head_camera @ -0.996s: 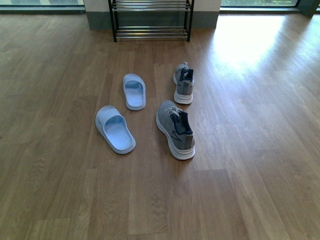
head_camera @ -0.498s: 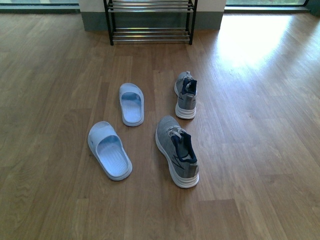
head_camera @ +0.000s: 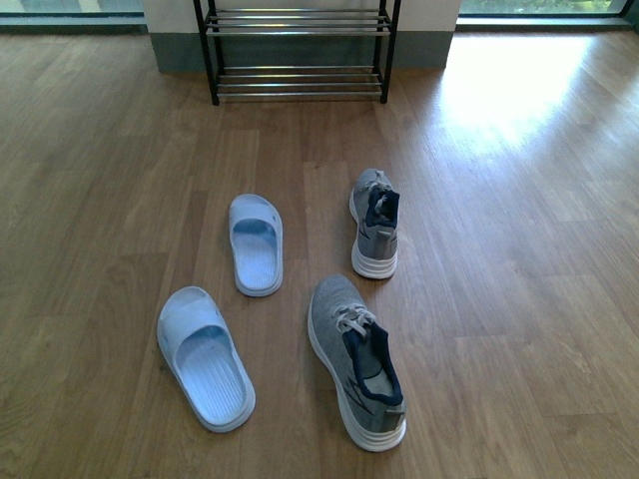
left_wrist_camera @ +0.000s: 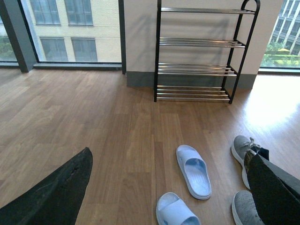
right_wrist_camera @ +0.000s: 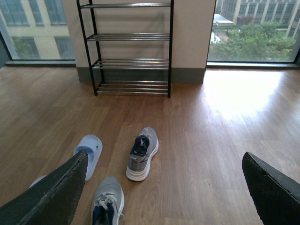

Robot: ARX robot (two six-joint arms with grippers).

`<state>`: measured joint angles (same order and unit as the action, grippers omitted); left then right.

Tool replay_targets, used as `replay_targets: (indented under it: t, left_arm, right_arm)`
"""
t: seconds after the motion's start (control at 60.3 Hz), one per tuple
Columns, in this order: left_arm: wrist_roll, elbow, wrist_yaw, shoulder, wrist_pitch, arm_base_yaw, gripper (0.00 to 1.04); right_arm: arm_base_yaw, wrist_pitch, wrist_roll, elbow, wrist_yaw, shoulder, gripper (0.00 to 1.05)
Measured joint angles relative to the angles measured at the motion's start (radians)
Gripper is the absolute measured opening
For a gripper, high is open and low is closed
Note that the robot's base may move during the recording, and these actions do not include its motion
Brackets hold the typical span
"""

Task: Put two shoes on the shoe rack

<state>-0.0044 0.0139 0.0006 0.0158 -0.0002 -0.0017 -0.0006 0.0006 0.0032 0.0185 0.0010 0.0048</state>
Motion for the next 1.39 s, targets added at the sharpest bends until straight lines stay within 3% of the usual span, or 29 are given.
replay_targets:
  t: [0.365,0.415,0.498,0.697,0.813,0.896,1.079,1.394]
  left_arm:
    - [0.0,0.0,0.0,0.0,0.0,0.0,0.95]
    - [0.0,0.0,0.0,0.0,0.0,0.0,0.95]
    - [0.0,0.0,0.0,0.0,0.0,0.0,0.95]
    - [0.0,0.0,0.0,0.0,0.0,0.0,0.95]
    - [0.0,0.0,0.0,0.0,0.0,0.0,0.95]
    - [0.0,0.0,0.0,0.0,0.0,0.0,0.95]
    - [0.0,0.0,0.0,0.0,0.0,0.0,0.95]
    - [0.0,0.0,0.0,0.0,0.0,0.0,0.95]
  right_arm:
    - [-0.001,-0.002,0.003,0.0,-0.006,0.001,0.95]
    - [-0.018,-0.029,0.034,0.008,-0.069,0.026,0.95]
    - [-0.012,0.011,0.048,0.014,-0.05,0.146,0.95]
    - [0.013,0.349,-0.003,0.079,-0.049,0.678,0.95]
    - [0.014,0.596,-0.019,0.194,-0.074,1.158,0.95]
    - [0.022,0.663,-0.019,0.295,-0.066,1.453,0.95]
    - [0.058,0.633,0.009,0.501,-0.022,1.859,0.95]
    - [0.112,0.429,0.186,0.903,0.032,2.313,0.95]
